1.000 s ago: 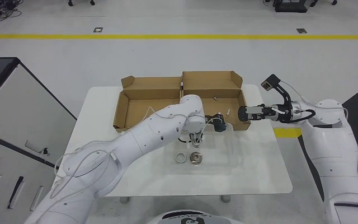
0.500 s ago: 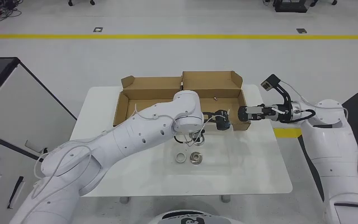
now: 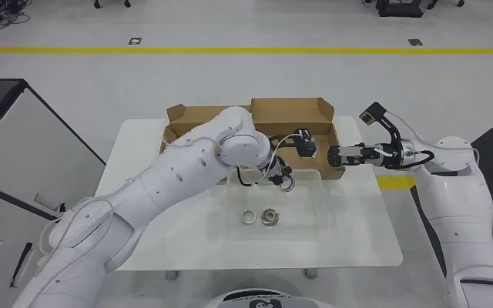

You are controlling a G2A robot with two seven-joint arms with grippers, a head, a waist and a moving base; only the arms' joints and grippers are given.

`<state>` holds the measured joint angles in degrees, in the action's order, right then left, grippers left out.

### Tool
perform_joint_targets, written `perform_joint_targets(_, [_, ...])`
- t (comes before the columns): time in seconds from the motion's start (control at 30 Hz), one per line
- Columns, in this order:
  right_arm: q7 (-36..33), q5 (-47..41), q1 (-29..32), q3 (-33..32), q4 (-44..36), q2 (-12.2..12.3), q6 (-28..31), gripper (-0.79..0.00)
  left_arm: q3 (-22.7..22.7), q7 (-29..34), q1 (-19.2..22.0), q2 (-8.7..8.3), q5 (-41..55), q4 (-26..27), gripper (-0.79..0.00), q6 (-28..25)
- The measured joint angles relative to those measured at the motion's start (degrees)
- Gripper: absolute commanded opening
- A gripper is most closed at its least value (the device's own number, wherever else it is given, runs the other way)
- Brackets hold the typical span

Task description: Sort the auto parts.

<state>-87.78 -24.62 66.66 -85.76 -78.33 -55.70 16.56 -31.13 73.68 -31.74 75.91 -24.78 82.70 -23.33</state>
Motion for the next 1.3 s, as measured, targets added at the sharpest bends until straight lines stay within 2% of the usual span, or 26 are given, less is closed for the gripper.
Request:
perform_joint_targets(0.13, [0.0, 0.0, 0.0, 0.0, 0.0, 0.0, 0.0, 0.0, -6.31, 1.52, -2.82, -2.65, 2.31, 1.79, -0.785, -2.02])
perform_joint_targets(0.4, [0.0, 0.0, 0.0, 0.0, 0.0, 0.0, 0.0, 0.0, -18.42, 1.42, -12.56, -7.54, 5.41, 8.47, -0.785, -3.85])
perform_joint_targets(0.57, [0.0, 0.0, 0.0, 0.0, 0.0, 0.0, 0.0, 0.0, -27.31, -1.51, -18.76, -9.77, 15.21, 11.0, -0.785, -6.53])
perform_joint_targets(0.77, [0.0, 0.0, 0.0, 0.0, 0.0, 0.0, 0.0, 0.0, -34.49, -4.72, -22.84, -11.11, 30.35, 12.92, -0.785, -11.19])
perform_joint_targets(1.0, [0.0, 0.0, 0.0, 0.0, 0.0, 0.0, 0.0, 0.0, -37.7, -9.9, -23.92, -11.65, 43.79, 16.0, -0.785, -17.23])
perform_joint_targets(1.3, [0.0, 0.0, 0.0, 0.0, 0.0, 0.0, 0.0, 0.0, -34.14, -17.64, -22.09, -12.86, 58.87, 18.42, -0.785, -24.98])
